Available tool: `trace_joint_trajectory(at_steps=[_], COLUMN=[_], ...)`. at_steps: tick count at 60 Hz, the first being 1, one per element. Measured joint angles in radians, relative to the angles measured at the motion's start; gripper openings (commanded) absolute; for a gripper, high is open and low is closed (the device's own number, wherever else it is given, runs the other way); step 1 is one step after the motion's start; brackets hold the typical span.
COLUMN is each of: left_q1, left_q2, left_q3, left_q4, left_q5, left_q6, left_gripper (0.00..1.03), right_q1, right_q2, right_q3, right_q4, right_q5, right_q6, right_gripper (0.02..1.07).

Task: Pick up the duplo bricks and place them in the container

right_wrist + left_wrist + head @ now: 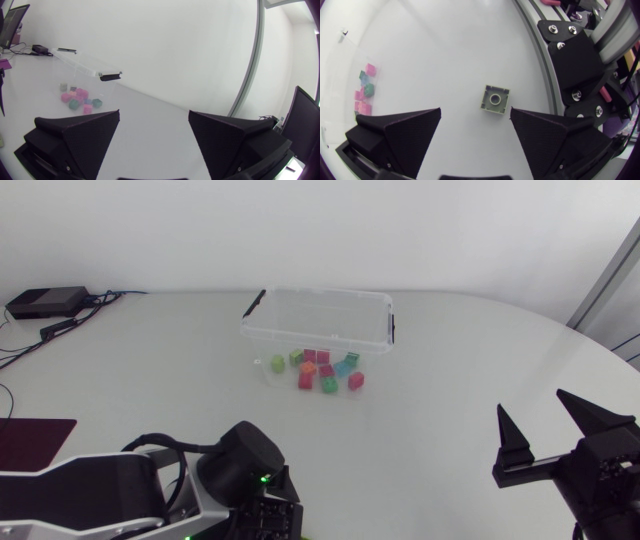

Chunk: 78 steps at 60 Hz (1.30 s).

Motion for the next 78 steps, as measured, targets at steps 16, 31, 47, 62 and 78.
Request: trace_joint_trajectory(at_steps=[16,31,47,62,78], left_q1=[-0.008,-0.009,-0.033,-0.046,-0.051], left_q2=[0.073,0.159,0.218,0.274,0.335], left_q3=[0.056,0.158,0.227,0.264,0.299], left_q4=[-0.065,-0.167,-0.254,-0.296,-0.33], left_q5=[0.019,0.039,0.045,0.045,0.045], left_q6=[0.034,0.056,0.071,0.071,0.072], left_gripper=[0.93,0.86,0.75,0.49,0.16], right_q1=[0.0,0.0,0.0,0.0,0.0], right_q2=[0.0,0.0,0.0,0.0,0.0], right_q3=[-0.01,-0.01,-0.01,-0.01,-0.01], right_q4=[0.023,0.023,0.023,0.022,0.023], right_q5=[-0.011,-0.012,-0.012,-0.012,-0.012], right_q6=[0.003,0.003,0.003,0.003,0.003], right_gripper=[1.02,1.02,1.02,1.02,1.02])
